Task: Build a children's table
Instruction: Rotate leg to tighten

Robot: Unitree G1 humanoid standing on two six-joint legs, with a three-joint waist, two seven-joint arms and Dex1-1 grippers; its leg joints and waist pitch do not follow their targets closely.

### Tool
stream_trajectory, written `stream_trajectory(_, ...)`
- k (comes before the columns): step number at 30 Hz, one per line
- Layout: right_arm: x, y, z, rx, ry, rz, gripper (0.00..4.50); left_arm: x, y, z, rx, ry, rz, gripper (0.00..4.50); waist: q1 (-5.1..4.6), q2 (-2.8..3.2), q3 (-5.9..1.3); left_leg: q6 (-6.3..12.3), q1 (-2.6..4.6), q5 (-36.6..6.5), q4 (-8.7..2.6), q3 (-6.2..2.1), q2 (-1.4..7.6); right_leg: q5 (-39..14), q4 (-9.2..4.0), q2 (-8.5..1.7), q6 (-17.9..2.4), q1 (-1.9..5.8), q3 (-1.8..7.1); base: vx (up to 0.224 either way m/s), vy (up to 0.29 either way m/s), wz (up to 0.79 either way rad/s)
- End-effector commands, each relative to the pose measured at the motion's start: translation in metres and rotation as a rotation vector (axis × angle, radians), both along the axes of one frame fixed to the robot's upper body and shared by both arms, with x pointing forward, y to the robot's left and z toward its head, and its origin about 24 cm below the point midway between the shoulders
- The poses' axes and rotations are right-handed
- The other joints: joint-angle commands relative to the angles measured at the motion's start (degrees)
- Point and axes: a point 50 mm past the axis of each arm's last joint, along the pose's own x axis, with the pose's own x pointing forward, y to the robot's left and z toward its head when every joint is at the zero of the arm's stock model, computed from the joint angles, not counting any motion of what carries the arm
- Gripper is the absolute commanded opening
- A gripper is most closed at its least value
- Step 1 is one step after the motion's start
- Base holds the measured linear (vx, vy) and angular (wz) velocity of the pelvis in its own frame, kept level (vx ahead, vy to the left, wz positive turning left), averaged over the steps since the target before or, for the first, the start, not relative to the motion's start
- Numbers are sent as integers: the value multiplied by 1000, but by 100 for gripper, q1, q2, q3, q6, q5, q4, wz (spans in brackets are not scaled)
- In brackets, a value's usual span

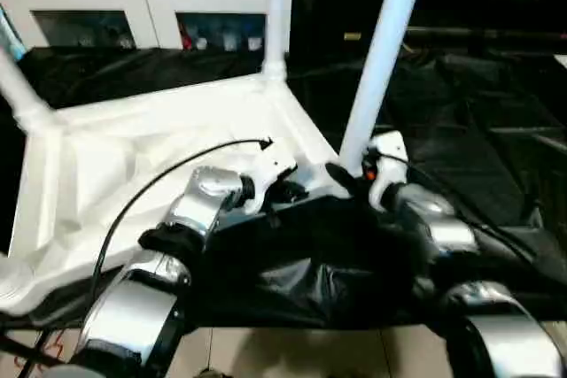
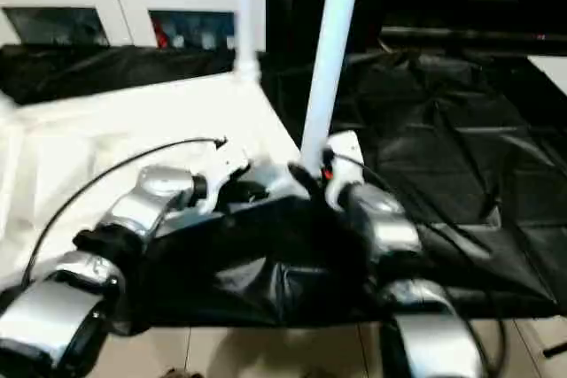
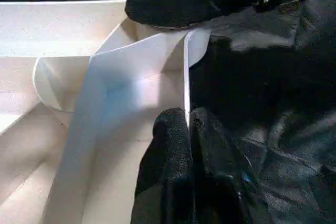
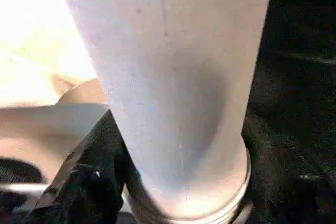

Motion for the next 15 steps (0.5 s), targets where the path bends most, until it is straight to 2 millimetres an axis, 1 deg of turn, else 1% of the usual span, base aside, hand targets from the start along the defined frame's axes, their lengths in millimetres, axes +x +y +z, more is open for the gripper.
stream_trajectory(1,-8,45,-8,72,60,146,336,-9,-48,16,-92,-45,-152,0,2,3,-387,162,117,-1531,-395,-93,133,-1028,-456,-241,-1346,215,151,0,0,0)
stream_trajectory(3,-7,45,-7,84,56,158,345,-9,-47,15,-88,-47,-148,0,4,3,-391,230,124,-1475,-389,-84,136,-847,-440,-236,-1420,220,149,0,0,0)
stream_trajectory(4,-7,45,-7,86,53,167,358,-8,-46,16,-86,-49,-147,0,9,4,-388,237,124,-1482,-390,-84,135,-855,-441,-235,-1425,224,147,0,0,0)
stream_trajectory(6,-11,42,-3,57,17,287,381,-6,-39,16,-77,-55,-152,0,17,-6,-388,256,114,-1494,-386,-83,131,-876,-444,-239,-1414,243,147,0,0,0)
stream_trajectory(7,-12,42,-2,51,12,311,386,-6,-37,16,-76,-55,-160,0,26,-8,-391,286,112,-1458,-380,-81,134,-828,-441,-244,-1414,250,149,0,0,0)
stream_trajectory(8,-18,38,0,53,-5,402,386,-6,-32,17,-70,-54,-188,0,33,-2,-389,324,112,-1442,-381,-80,133,-795,-446,-237,-1406,256,144,0,0,0)
stream_trajectory(9,-18,38,0,53,-5,402,386,-6,-32,17,-70,-54,-188,0,40,-11,-391,358,103,-1420,-375,-75,137,-767,-438,-236,-1410,262,144,0,0,0)
stream_trajectory(10,-23,33,0,47,-16,480,386,-6,-28,17,-67,-50,-207,0,50,-7,-393,362,106,-1388,-377,-77,141,-757,-433,-238,-1419,264,141,0,0,0)
stream_trajectory(11,-26,30,0,41,-16,519,386,-6,-25,18,-64,-50,-218,0,71,-4,-387,375,107,-1356,-374,-67,150,-717,-431,-228,-1433,266,135,0,0,0)
stream_trajectory(12,-26,29,0,41,-16,524,386,-6,-25,18,-64,-50,-219,0,84,1,-395,382,111,-1332,-367,-65,157,-646,-414,-229,-1466,264,132,0,0,0)
stream_trajectory(13,-31,23,0,25,-16,586,386,-6,-21,19,-62,-46,-235,0,82,-5,-390,388,112,-1328,-370,-64,157,-642,-415,-227,-1488,256,133,0,0,0)
stream_trajectory(14,-31,23,0,25,-16,586,386,-6,-21,19,-62,-46,-235,0,97,-8,-392,400,114,-1327,-368,-66,158,-644,-419,-228,-1490,266,126,0,0,0)
stream_trajectory(15,-35,19,-1,15,-14,621,386,-6,-18,20,-61,-44,-245,0,104,-5,-387,405,109,-1344,-365,-61,160,-665,-415,-237,-1505,257,133,0,0,0)
